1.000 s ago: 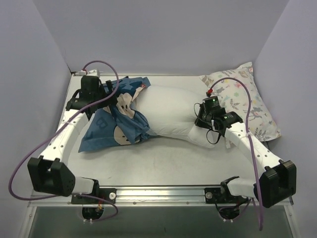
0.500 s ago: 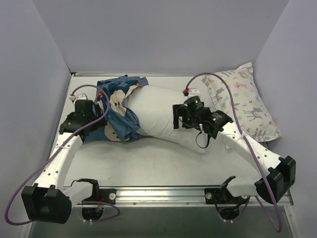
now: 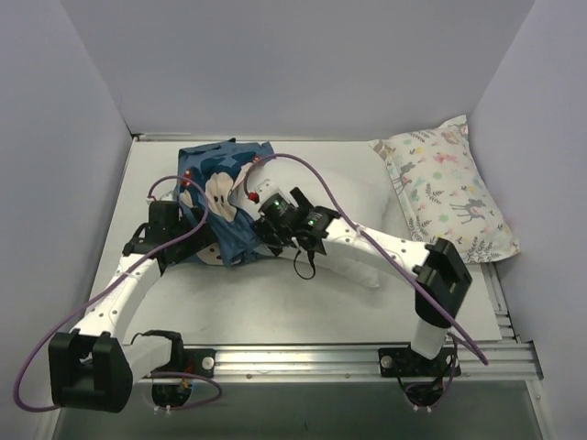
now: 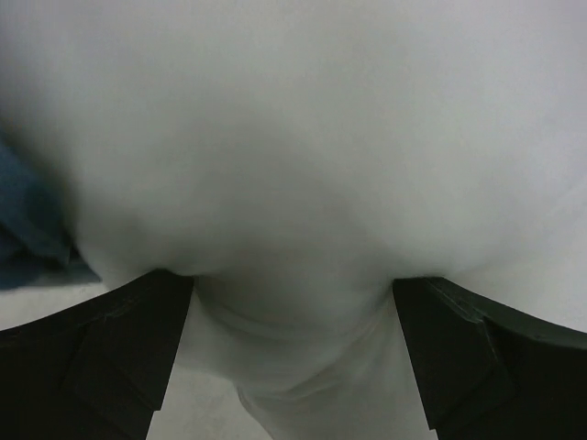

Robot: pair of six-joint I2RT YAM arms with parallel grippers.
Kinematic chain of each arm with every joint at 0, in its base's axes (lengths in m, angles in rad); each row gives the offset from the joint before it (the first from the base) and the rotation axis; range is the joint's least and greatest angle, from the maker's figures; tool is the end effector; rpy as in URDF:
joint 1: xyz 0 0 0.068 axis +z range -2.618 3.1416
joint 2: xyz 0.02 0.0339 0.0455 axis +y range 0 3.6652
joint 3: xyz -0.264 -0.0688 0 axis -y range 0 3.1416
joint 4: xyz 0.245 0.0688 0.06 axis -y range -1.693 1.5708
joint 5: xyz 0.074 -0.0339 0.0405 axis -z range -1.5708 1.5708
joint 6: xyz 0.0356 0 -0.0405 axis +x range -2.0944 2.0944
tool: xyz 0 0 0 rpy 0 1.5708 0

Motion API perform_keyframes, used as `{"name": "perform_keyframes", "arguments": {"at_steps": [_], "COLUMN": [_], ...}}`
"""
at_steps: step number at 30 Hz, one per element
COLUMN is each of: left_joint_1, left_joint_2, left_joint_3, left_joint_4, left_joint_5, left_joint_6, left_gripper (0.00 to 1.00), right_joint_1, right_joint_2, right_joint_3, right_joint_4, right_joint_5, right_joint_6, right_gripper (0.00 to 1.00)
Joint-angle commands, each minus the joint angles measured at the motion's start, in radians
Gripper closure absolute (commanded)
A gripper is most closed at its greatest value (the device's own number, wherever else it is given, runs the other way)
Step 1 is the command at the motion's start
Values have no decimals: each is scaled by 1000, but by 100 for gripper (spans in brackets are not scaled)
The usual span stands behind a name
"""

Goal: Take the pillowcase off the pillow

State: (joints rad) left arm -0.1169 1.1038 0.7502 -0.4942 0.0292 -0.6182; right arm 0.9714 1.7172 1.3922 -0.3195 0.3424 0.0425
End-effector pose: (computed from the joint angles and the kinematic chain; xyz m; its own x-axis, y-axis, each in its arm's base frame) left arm 0.2226 -0.0272 0.2385 -0.6856 -0.5028 -0.5265 -0.3210 0.8579 -0.4013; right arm 0.2332 0.3201 0.2887 -0.3652 -0.4636 -0.8072 -0.6114 0.7734 -0.1676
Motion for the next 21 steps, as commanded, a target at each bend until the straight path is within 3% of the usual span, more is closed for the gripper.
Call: {"name": "perform_keyframes", "arguments": {"at_steps": [1,2,4,5,8,11,13,15,16,17,19,21], "left_joint_1": [-15,-18,-23,-24,-26,-26,-26,-24,-24,-24,-17,-7], "left_joint_2": [17,24,36,37,30,2,-8,-5,-2,-1,1,8], "left_joint_3": [-25,-35,-40,-44,-48,-46,-32,-12,18,35,78,112], "left_joint_4": [146,169,187,207,236,265,279,270,249,234,204,169], "left_joint_5": [75,77,68,58,29,-21,-55,-100,-116,-142,-201,-274], "left_joint_6": [-64,-75,-86,-95,-115,-135,-138,-135,-123,-117,-86,-71], "left_gripper": [3,3,2,3,5,16,32,55,79,88,100,100], "right_joint_1": [-8,-14,-45,-56,-118,-172,-198,-206,-207,-208,-217,-230], "right_joint_2": [134,187,208,187,109,40,12,-24,-31,-51,-74,-106], "right_joint_3": [118,154,250,263,284,294,289,283,278,263,239,205], "right_joint_4": [-25,-86,-150,-174,-187,-194,-194,-197,-202,-207,-205,-205], "right_joint_5": [147,156,132,112,-41,-182,-276,-276,-260,-255,-250,-238], "right_joint_6": [-79,-66,20,49,141,198,235,232,224,224,224,229], "right_gripper": [7,19,80,100,100,100,100,100,100,100,100,100]}}
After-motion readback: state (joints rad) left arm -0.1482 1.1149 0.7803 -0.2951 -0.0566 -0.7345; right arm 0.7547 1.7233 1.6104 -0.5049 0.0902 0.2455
